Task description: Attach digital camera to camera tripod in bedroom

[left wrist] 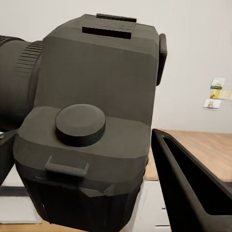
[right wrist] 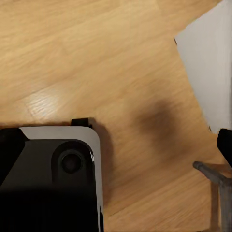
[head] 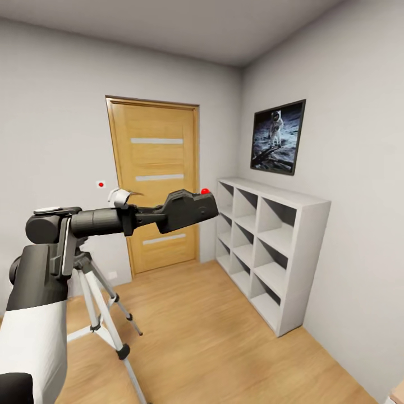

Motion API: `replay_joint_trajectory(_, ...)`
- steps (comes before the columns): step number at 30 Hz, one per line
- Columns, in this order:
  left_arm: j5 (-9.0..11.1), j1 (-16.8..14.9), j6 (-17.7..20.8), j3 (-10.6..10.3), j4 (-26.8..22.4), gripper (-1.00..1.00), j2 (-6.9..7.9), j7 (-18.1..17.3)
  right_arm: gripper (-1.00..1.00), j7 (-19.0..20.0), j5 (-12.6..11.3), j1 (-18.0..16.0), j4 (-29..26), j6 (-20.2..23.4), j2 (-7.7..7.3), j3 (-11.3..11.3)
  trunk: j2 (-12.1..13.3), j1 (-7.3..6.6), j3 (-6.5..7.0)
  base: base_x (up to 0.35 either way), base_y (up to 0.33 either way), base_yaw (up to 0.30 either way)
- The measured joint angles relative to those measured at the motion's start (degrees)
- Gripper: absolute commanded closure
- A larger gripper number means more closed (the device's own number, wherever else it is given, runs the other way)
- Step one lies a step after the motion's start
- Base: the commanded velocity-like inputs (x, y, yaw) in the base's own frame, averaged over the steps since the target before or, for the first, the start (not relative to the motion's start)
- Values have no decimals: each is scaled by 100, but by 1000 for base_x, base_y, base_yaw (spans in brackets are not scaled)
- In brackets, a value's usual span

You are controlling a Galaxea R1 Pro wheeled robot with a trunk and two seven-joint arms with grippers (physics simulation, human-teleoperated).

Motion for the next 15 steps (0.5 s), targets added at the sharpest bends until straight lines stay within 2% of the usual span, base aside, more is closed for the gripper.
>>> replay_joint_trajectory(7, 3, 0, 0, 3, 0, 100, 0, 0, -100, 0, 0, 0, 0, 1, 0, 0, 0, 0, 0, 281, -212, 244)
replay_joint_trajectory(15, 1, 0, 0, 3, -2, 100, 0, 0, -100, 1, 0, 0, 0, 2, 0, 0, 0, 1, 0, 221, -212, 48)
